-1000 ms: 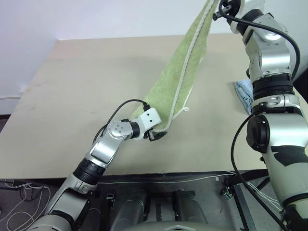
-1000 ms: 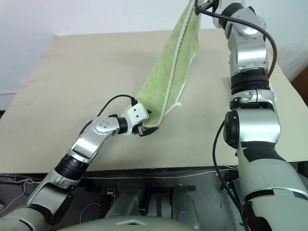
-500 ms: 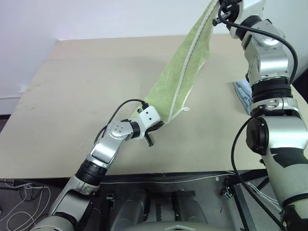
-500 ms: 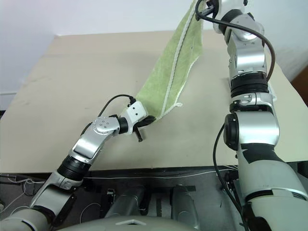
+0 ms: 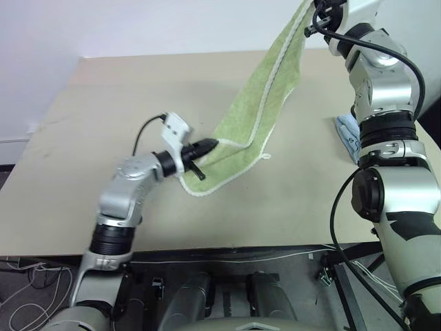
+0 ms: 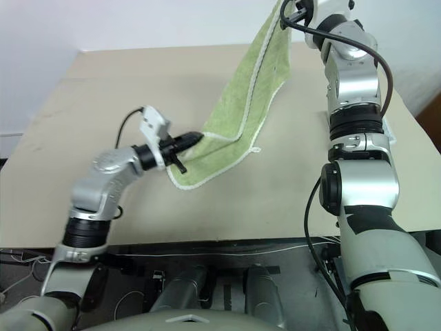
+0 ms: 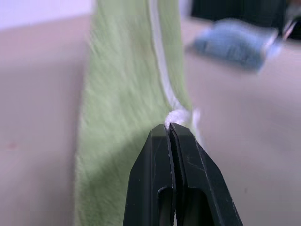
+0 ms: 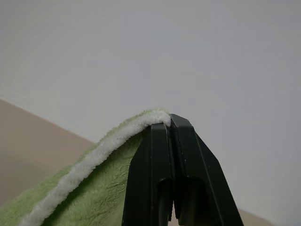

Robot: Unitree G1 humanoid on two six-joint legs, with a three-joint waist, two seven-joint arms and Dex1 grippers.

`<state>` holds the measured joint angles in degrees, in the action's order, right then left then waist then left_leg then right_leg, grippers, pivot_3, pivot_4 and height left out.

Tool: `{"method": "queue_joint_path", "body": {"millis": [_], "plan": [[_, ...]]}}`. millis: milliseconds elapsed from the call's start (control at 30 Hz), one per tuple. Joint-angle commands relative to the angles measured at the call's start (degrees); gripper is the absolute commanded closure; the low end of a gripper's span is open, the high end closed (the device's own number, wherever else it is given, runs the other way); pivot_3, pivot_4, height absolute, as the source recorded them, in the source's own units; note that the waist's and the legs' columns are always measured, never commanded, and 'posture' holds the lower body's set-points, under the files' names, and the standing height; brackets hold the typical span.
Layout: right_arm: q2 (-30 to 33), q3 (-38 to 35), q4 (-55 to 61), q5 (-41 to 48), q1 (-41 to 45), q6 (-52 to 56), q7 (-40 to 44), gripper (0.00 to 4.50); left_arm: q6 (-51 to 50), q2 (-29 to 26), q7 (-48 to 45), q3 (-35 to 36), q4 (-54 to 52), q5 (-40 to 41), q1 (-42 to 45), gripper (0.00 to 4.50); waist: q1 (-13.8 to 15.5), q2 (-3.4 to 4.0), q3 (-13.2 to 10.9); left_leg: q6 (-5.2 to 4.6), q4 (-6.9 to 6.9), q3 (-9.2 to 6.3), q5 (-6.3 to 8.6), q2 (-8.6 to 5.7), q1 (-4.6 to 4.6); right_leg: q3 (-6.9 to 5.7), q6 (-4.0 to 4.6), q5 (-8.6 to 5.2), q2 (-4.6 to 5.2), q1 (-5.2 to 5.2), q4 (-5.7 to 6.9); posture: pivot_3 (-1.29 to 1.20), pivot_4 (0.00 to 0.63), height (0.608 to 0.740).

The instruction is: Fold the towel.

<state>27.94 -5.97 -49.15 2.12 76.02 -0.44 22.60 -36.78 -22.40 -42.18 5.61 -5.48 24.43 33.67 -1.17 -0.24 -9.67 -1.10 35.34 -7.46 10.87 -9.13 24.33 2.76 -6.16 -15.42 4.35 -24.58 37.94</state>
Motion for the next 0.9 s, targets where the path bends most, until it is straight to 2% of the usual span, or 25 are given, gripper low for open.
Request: {"method": "queue_joint_path", "body": {"millis": [33, 133, 267, 400, 500, 633, 733, 867, 900], "plan": [[2.02, -1.36, -2.31, -0.10, 2.60, -1.38, -1.75, 4.50, 0.42, -4.61, 0.14, 10.17, 5.51, 5.52, 7.59, 4.46, 0.06, -0.01, 0.00, 0.00, 0.02, 0.00, 0.00, 0.00, -0.01, -0.01, 0.00, 0.00, -0.01, 0.01, 0.02, 0.00, 0.150, 0.740], [3.92, -1.67, -5.85, -0.68, 3.78, -1.38, -3.42, 4.50, 7.06, -9.96, -0.10, 12.61, 17.76, 2.49, 14.42, 4.46, 0.15, -0.01, 0.00, 0.04, 0.08, -0.01, -0.03, -0.01, -0.03, -0.02, 0.00, 0.00, 0.00, 0.04, 0.05, 0.00, 0.150, 0.740], [6.73, -2.19, -10.33, -0.87, 5.53, -2.11, -4.79, 4.50, 21.09, -15.79, -0.74, 10.52, 39.37, -4.72, 23.92, 4.46, 0.16, 0.00, 0.00, 0.09, 0.00, 0.01, -0.05, -0.03, -0.02, -0.05, 0.00, 0.00, 0.00, 0.01, 0.01, 0.00, 0.150, 0.740], [8.62, -1.92, -13.26, -2.01, 6.75, -4.01, -6.02, 4.50, 34.01, -17.12, -0.26, 9.88, 60.11, -8.75, 34.87, 4.46, 0.13, -0.05, -0.03, 0.09, -0.01, 0.01, -0.05, -0.04, 0.00, -0.06, 0.00, 0.00, 0.01, 0.00, -0.03, 0.00, 0.150, 0.740], [8.97, -1.63, -15.33, -2.66, 7.32, -5.74, -6.27, 4.50, 41.42, -16.89, 1.42, 8.33, 70.09, -12.08, 39.81, 4.46, -0.06, -0.06, -0.03, 0.09, -0.02, 0.01, -0.05, -0.05, 0.02, -0.07, -0.01, 0.00, 0.03, -0.01, -0.03, 0.00, 0.150, 0.740], [8.58, -1.53, -18.72, -3.33, 7.96, -6.85, -6.26, 4.50, 45.40, -15.67, 6.50, 7.98, 78.31, -14.83, 44.66, 4.46, -0.28, -0.06, -0.03, 0.07, -0.07, 0.03, -0.05, -0.05, 0.03, 0.00, -0.01, 0.00, 0.03, -0.06, -0.01, 0.00, 0.150, 0.740], [9.00, -1.66, -19.75, -2.88, 7.69, -7.65, -2.28, 4.50, 46.81, -15.34, 11.04, 6.36, 80.81, -18.36, 45.76, 4.46, -0.68, -0.07, -0.04, 0.02, -0.06, 0.03, -0.02, -0.05, 0.04, 0.03, -0.01, -0.01, 0.03, -0.06, 0.01, 0.00, 0.150, 0.740], [10.42, -1.27, -18.18, -2.48, 5.62, -8.29, 5.46, 4.50, 50.19, -15.26, 7.81, 5.39, 81.18, -20.78, 44.63, 4.46, -1.39, -0.08, -0.05, 0.01, -0.04, 0.03, -0.02, -0.05, 0.13, 0.03, -0.02, 0.00, 0.03, -0.13, 0.03, 0.00, 0.150, 0.740], [11.29, -1.19, -16.27, -1.80, 3.67, -8.03, 9.79, 4.50, 50.28, -15.34, 4.74, 5.80, 81.00, -20.30, 43.83, 4.46, -1.41, -0.08, -0.04, 0.00, -0.04, 0.03, -0.02, -0.05, 0.13, 0.03, -0.02, 0.00, 0.03, -0.13, 0.02, 0.00, 0.150, 0.740]]}}
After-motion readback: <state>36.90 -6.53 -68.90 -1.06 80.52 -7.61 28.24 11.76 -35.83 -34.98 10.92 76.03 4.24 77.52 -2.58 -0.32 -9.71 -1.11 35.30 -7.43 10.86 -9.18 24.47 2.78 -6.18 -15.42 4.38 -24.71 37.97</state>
